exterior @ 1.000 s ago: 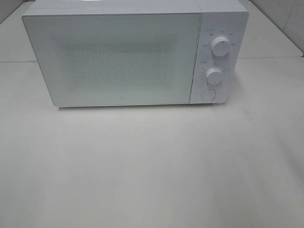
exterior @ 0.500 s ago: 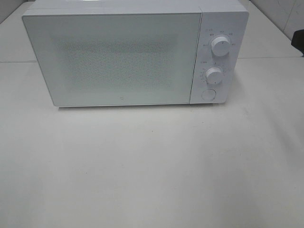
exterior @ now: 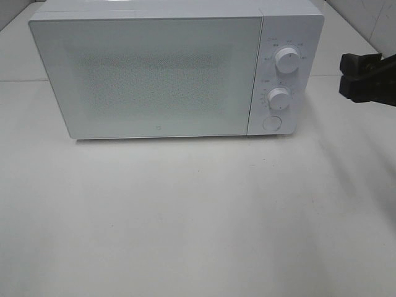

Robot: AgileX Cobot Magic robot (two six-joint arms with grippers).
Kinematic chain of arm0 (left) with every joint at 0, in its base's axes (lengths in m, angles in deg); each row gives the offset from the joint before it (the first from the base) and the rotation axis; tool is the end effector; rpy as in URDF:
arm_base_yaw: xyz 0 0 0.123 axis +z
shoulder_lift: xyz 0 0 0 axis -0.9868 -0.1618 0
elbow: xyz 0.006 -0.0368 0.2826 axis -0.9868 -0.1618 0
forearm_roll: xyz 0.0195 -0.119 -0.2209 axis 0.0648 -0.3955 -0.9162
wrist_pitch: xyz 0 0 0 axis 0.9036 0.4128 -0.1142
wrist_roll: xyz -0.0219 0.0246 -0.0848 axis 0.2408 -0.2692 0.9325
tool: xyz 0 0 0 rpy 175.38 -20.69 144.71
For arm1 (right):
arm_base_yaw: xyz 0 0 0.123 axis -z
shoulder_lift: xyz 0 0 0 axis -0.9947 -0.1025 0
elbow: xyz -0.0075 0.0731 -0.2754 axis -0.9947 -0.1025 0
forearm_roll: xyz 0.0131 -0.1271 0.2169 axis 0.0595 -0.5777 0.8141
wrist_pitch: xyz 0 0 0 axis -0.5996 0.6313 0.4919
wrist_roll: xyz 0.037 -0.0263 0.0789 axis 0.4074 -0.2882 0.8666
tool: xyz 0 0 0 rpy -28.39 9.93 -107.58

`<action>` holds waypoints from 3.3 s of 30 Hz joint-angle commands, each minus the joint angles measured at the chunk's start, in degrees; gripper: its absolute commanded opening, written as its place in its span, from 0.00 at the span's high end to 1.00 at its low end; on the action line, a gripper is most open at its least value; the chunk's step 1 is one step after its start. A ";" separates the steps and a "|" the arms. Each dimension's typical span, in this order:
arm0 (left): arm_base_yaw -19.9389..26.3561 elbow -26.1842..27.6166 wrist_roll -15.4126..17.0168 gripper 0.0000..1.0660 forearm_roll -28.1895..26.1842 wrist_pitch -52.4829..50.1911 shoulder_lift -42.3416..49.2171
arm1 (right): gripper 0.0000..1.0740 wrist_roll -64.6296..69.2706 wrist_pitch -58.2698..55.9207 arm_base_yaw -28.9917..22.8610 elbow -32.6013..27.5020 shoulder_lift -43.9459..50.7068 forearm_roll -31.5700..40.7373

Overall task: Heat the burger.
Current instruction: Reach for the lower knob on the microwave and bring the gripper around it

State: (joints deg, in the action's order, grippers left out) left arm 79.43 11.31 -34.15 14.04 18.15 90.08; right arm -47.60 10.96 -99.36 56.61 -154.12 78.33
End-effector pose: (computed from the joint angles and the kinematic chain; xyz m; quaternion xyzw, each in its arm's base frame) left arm -0.0084 -0.0033 0.2817 0.0376 0.8473 -0.0108 0.5297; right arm 0.2293 0.0426 0.2361 -0.0369 0.7499 0.0011 0.6605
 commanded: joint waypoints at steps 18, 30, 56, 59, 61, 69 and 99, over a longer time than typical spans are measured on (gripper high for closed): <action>0.29 0.00 0.06 0.06 0.23 0.34 0.80 | 0.29 -4.64 25.73 -22.35 -0.06 -16.90 22.80; 0.29 0.00 0.06 0.06 0.23 0.34 0.80 | 0.29 -3.55 32.20 -27.10 -0.06 -22.98 24.81; 0.29 0.00 0.06 0.06 0.23 0.34 0.80 | 0.29 8.19 30.88 -21.26 6.02 -32.83 18.39; 0.29 0.00 0.06 0.06 0.23 0.34 0.80 | 0.29 8.48 30.77 -19.94 7.39 -34.32 17.48; 0.29 0.00 0.06 0.06 0.23 0.34 0.80 | 0.29 8.48 30.65 -18.79 8.31 -35.52 16.44; 0.29 0.00 0.06 0.06 0.23 0.34 0.80 | 0.29 9.34 31.17 -17.25 10.71 -39.48 13.64; 0.29 0.00 0.06 0.06 0.23 0.34 0.74 | 0.29 9.74 31.80 -14.21 18.68 -47.50 12.09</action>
State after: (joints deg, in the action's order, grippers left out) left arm 79.43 11.31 -34.15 14.04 18.15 90.08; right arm -38.37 42.08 -113.97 74.54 -201.56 90.99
